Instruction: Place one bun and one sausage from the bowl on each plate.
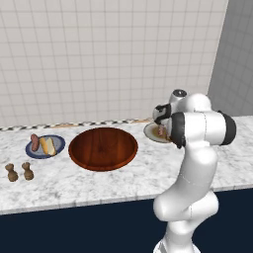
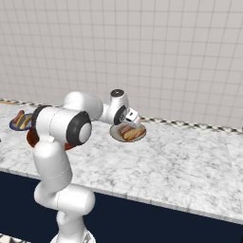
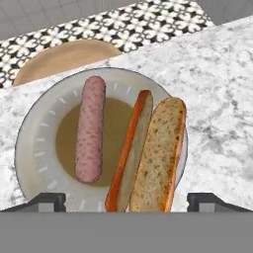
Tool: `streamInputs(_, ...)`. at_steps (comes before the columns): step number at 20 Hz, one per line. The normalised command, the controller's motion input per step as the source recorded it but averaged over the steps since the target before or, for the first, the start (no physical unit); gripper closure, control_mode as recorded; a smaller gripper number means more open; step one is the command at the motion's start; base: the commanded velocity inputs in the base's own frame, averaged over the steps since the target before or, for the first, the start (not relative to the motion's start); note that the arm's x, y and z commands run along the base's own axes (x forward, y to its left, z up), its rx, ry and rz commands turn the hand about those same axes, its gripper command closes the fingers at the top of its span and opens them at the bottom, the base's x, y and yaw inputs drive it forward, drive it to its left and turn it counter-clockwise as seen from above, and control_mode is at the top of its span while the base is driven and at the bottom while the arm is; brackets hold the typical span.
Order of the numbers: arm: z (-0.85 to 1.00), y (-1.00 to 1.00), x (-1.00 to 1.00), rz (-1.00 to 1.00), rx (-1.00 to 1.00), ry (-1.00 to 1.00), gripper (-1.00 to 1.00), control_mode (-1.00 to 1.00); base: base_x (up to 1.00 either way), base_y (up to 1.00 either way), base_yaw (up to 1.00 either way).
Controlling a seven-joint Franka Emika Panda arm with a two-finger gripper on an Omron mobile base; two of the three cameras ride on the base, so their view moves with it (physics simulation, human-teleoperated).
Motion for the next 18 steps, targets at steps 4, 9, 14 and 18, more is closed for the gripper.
streamInputs(4, 1.0, 0.0, -0.74, 0.0, -0.02, -0.58, -1.0, -1.0, 0.0, 0.0, 0.0)
streamInputs(9, 1.0, 0.02, -0.8, 0.0, -0.06, -0.64, -1.0, -1.0, 0.0, 0.0, 0.0)
streamInputs(14, 1.0, 0.09, -0.69, 0.0, -0.04, -0.55, -1.0, -1.0, 0.0, 0.0, 0.0)
streamInputs(18, 1.0, 0.04, -0.81, 0.0, -0.01, -0.59, -1.0, -1.0, 0.0, 0.0, 0.0)
